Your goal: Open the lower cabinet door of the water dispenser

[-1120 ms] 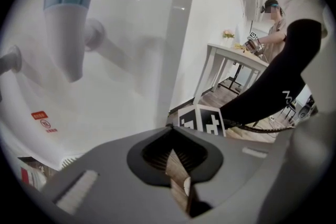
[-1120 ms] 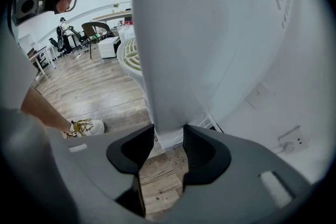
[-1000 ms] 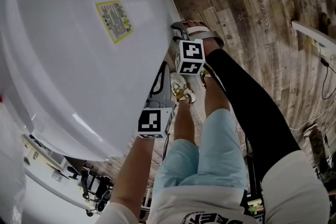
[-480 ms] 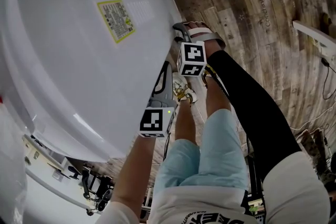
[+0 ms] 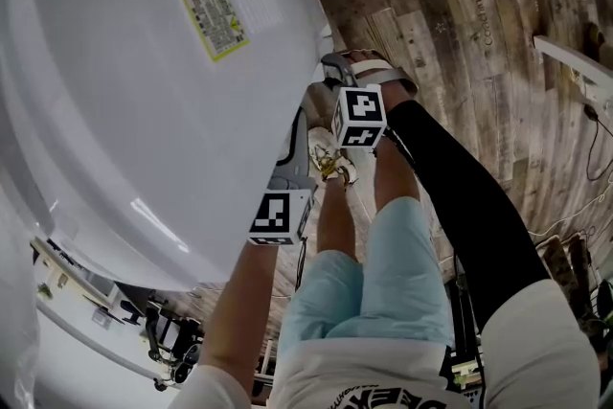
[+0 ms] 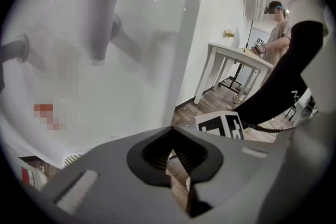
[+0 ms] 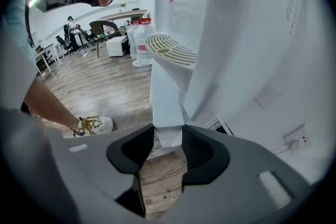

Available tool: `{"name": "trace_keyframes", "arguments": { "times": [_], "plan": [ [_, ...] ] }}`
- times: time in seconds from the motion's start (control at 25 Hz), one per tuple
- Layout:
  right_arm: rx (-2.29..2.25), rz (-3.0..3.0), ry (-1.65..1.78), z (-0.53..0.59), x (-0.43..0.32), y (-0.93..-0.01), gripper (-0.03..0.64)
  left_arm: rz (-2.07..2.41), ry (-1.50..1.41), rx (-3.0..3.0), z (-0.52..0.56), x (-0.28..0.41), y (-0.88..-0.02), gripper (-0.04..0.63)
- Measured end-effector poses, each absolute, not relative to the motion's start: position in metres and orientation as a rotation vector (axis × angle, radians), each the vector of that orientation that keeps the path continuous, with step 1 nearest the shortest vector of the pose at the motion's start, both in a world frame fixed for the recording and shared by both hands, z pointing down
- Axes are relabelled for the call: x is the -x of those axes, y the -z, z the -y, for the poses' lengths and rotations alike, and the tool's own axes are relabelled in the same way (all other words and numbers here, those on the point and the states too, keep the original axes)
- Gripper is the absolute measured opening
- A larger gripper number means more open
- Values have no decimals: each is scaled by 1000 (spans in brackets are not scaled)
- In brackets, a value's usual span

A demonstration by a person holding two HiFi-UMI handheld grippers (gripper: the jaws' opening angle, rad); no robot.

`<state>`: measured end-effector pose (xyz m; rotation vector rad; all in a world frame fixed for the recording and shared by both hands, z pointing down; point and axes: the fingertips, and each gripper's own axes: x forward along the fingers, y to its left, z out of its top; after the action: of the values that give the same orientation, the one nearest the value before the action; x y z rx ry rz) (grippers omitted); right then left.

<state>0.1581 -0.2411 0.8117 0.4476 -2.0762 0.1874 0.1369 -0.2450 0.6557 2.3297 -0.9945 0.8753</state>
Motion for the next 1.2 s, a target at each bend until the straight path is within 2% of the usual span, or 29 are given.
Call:
{"name": "trace_keyframes", "arguments": {
  "times": [0.68,1.2],
  "plan": [
    [-404,2039,-220,203,-146,-810,161,1053,-761,-2356,229,-138,-651,55],
    [-419,2008,-329,142,-123,-807,161,1095,-764,-2370,191,-92,-637,55]
  ]
}}
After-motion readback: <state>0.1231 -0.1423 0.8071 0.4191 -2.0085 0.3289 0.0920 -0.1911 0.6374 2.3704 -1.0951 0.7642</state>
